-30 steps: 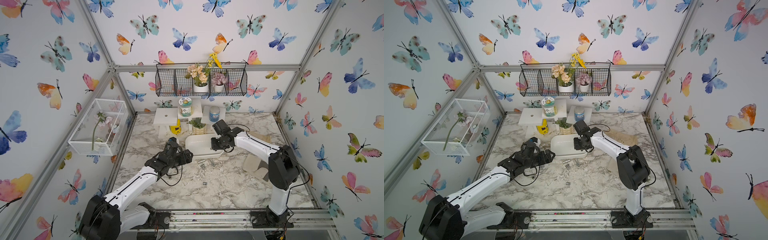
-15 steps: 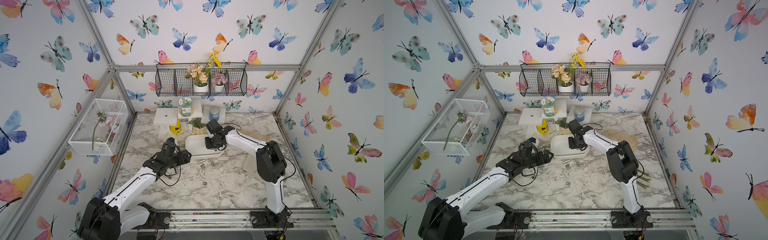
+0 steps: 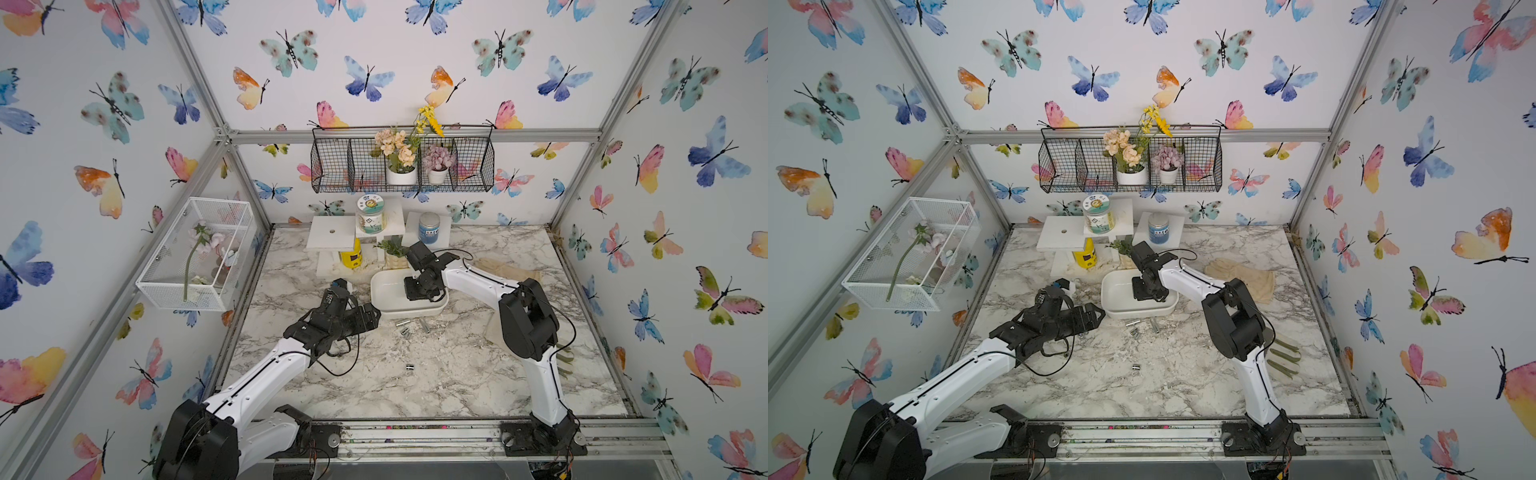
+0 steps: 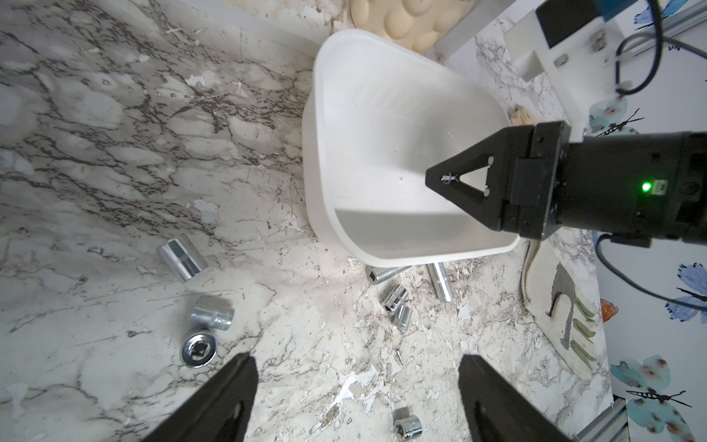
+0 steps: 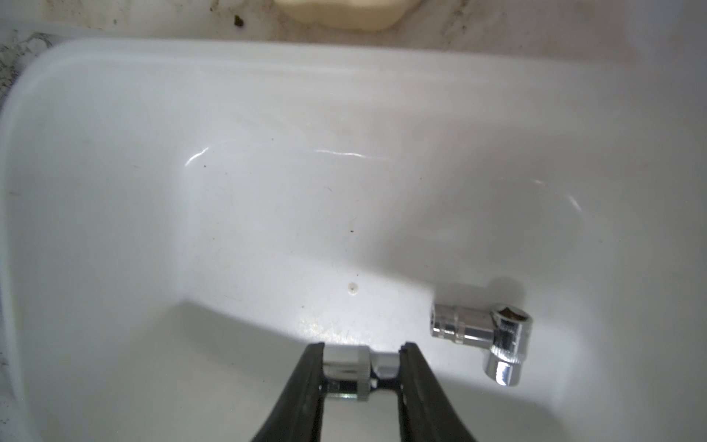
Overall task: Put the socket on the desktop into the storage box
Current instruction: Place the socket head in the storage box.
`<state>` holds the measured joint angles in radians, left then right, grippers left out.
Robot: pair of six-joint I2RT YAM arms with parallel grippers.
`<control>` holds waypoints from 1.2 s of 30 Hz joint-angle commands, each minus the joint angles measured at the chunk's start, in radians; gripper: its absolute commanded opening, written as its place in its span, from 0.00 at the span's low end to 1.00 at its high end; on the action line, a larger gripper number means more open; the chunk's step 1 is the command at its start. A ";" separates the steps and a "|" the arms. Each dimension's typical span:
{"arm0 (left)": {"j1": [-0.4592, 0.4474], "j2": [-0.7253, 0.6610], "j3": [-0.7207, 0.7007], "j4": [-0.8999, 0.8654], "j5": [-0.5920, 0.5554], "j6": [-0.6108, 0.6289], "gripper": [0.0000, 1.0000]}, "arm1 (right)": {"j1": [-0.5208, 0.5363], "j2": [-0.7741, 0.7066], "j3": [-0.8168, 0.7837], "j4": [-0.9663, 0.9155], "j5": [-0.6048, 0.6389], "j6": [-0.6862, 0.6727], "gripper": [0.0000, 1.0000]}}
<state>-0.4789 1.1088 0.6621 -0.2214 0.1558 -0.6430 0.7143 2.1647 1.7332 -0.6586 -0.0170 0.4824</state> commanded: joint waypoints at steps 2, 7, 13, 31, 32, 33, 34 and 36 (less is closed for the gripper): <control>0.012 -0.024 -0.002 -0.002 0.041 0.017 0.88 | 0.009 0.039 0.046 -0.025 -0.012 0.013 0.30; 0.013 -0.027 -0.009 0.002 0.047 0.014 0.88 | 0.010 0.070 0.067 -0.030 -0.011 0.016 0.30; 0.014 -0.025 -0.007 0.002 0.050 0.014 0.88 | 0.010 0.099 0.085 -0.030 -0.002 0.016 0.30; 0.013 -0.064 -0.023 -0.012 0.047 0.000 0.88 | 0.013 0.093 0.098 -0.035 -0.003 0.028 0.44; 0.013 -0.064 -0.021 -0.013 0.047 0.000 0.88 | 0.013 0.079 0.088 -0.034 -0.002 0.029 0.44; 0.014 -0.064 -0.018 -0.014 0.048 0.000 0.87 | 0.014 0.063 0.074 -0.028 -0.001 0.031 0.44; 0.013 -0.063 -0.015 -0.017 0.050 0.000 0.88 | 0.014 0.047 0.060 -0.023 0.001 0.033 0.44; 0.013 -0.060 -0.010 -0.027 0.056 0.003 0.87 | 0.016 0.001 0.021 -0.003 0.004 0.039 0.44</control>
<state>-0.4709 1.0527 0.6373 -0.2283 0.1604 -0.6472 0.7208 2.2517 1.7893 -0.6655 -0.0196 0.5060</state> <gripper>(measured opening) 0.875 0.443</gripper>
